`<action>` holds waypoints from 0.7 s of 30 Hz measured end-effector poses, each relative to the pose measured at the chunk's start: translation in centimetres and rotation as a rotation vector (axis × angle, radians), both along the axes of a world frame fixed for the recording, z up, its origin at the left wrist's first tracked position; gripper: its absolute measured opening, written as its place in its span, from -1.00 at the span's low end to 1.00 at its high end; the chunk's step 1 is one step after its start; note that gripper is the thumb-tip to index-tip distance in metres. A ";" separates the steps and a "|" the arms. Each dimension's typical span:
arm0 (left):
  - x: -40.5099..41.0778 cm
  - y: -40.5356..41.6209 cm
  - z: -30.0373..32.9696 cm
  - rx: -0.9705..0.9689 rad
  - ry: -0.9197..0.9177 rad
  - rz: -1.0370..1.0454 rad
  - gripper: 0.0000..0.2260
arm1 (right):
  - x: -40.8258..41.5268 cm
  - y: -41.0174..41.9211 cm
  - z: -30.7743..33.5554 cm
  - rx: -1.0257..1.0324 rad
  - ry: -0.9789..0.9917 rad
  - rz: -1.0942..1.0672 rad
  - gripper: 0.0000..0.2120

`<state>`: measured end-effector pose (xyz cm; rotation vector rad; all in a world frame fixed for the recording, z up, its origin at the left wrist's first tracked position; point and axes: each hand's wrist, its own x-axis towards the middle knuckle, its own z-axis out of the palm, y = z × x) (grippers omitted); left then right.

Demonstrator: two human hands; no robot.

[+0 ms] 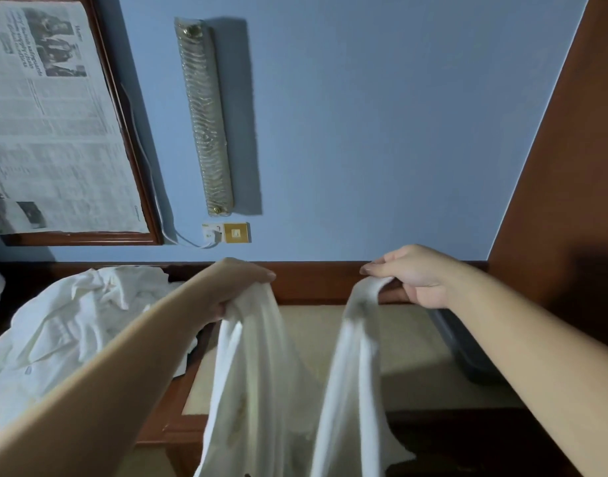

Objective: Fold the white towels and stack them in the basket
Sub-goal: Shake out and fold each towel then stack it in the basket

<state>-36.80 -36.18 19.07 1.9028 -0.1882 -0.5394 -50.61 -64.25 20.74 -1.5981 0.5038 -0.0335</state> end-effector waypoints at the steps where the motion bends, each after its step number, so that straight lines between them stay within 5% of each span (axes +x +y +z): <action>1: -0.6 -0.6 0.2 -0.067 0.015 -0.017 -0.77 | -0.2 0.6 0.2 0.060 -0.028 0.032 -0.78; 10: -3.5 -5.3 -0.8 -0.613 0.093 -0.181 -0.70 | -1.7 1.7 0.8 0.261 -0.139 0.283 -0.63; 15: -5.7 -7.3 -1.1 -0.852 0.154 -0.206 -0.56 | -1.5 2.2 -0.1 -0.127 -0.303 0.265 -0.85; 21: -8.3 -8.1 -2.4 -1.045 0.169 -0.208 -0.55 | -1.7 1.7 0.4 -0.341 -0.438 0.135 -0.85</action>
